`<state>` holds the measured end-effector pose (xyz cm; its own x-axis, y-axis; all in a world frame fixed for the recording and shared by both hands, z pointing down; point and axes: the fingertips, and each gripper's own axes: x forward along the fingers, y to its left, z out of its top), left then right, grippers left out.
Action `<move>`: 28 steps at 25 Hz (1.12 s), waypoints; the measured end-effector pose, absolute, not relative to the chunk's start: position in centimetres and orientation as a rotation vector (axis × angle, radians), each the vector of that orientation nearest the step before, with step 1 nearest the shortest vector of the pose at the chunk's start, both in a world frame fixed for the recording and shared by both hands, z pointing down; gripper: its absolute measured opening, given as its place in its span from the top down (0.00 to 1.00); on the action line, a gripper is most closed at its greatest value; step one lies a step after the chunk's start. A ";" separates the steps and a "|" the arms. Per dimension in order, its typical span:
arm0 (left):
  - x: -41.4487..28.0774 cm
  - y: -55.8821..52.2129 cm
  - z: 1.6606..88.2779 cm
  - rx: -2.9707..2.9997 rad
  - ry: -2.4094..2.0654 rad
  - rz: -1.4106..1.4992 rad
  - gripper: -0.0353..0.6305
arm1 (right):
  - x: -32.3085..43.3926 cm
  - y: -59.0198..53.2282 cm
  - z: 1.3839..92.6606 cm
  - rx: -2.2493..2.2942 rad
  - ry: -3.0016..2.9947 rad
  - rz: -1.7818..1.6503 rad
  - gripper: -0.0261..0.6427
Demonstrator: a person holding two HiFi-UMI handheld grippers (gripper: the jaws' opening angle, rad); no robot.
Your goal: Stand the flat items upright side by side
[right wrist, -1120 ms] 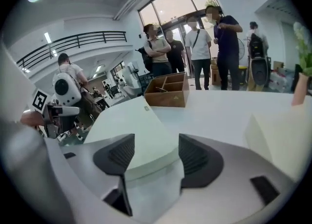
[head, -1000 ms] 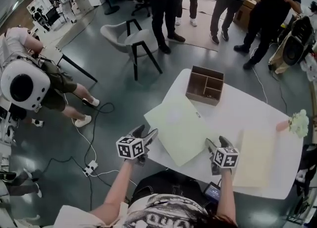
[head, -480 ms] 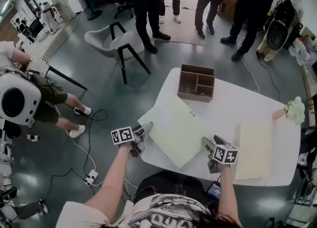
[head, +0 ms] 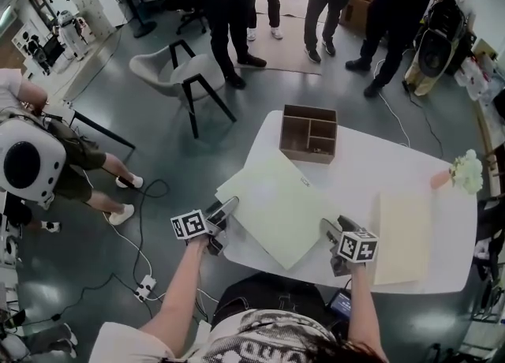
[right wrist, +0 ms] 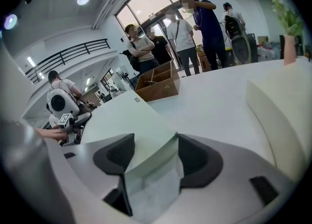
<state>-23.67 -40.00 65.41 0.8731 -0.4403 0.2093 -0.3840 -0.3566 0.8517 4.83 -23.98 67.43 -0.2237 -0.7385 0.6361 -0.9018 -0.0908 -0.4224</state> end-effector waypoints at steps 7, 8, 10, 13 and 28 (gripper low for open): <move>-21.7 -37.9 56.9 2.257 -0.712 -0.090 0.42 | 5.6 -22.8 66.5 1.742 -1.975 1.076 0.53; -21.3 -37.3 55.6 2.301 -0.731 -0.086 0.43 | 5.7 -22.6 66.4 1.734 -1.973 1.053 0.53; -20.4 -35.9 53.2 2.386 -0.770 -0.071 0.43 | 5.8 -22.2 66.1 1.717 -1.974 0.999 0.55; -18.5 -33.4 50.5 2.492 -0.839 -0.038 0.44 | 6.3 -21.8 65.8 1.702 -1.956 0.900 0.65; -8.1 -23.6 44.3 2.733 -1.168 0.040 0.46 | -0.6 -15.7 58.8 1.285 -2.359 0.496 0.34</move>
